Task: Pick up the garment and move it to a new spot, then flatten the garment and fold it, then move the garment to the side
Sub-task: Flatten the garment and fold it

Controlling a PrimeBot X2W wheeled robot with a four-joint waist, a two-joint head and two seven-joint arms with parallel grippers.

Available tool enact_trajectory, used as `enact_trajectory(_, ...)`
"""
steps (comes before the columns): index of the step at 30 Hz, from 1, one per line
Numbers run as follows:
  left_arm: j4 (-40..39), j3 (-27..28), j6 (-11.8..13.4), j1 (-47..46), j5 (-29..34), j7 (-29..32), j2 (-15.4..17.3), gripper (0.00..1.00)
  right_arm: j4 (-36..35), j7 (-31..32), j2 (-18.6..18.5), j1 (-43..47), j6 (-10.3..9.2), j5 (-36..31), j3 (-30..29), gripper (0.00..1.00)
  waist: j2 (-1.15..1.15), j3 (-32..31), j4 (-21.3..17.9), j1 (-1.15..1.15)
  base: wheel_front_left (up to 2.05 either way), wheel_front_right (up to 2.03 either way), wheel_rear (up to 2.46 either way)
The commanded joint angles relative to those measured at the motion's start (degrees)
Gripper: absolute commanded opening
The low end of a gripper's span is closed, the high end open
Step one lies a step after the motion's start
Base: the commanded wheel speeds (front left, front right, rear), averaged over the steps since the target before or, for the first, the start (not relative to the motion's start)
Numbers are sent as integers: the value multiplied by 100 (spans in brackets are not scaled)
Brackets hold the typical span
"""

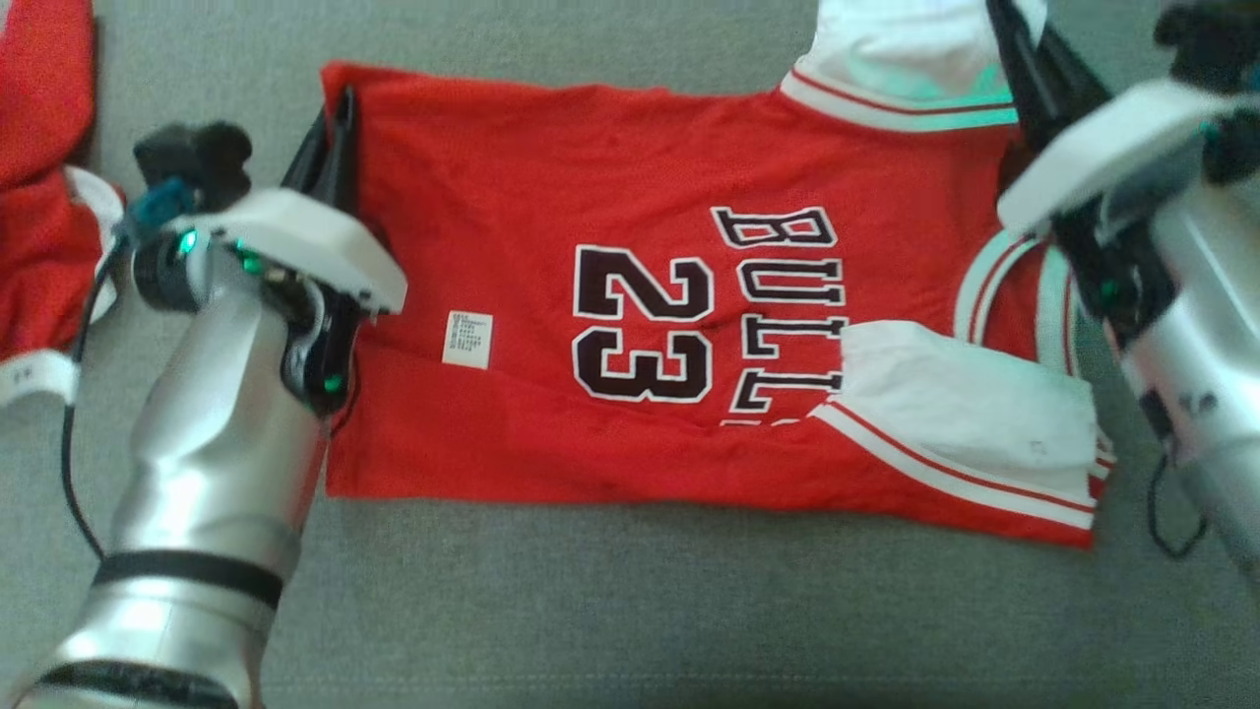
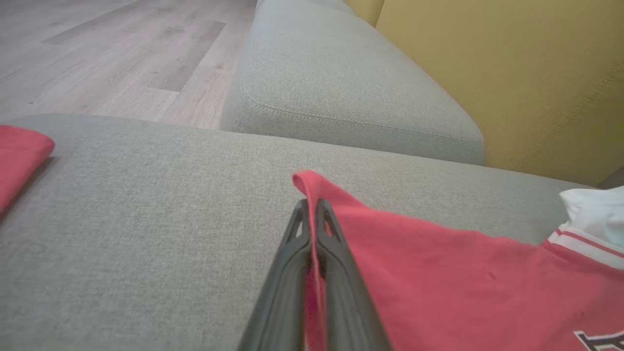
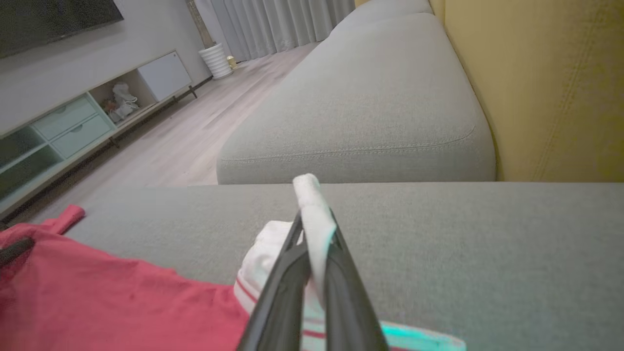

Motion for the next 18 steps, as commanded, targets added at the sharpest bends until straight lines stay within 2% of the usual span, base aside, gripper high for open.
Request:
enact_trajectory(1, -203, 172, 39, -30, 10, -71, 268, 0, -221, -78, -83, 108, 39, 79, 13, 0, 0, -105, -80, 0, 0, 0, 0)
enact_trajectory(10, -748, 342, 82, 629, -254, 46, 454, 0, -1231, -152, -375, 1387, 39, 349, -193, 0, 0, -360, -243, 0, 0, 0, 0)
enact_trajectory(18, -1368, 402, 241, 1190, -333, 141, 651, 0, -1945, 29, -352, 2586, 39, 368, -766, 0, 0, -448, -337, 0, 0, 0, 0)
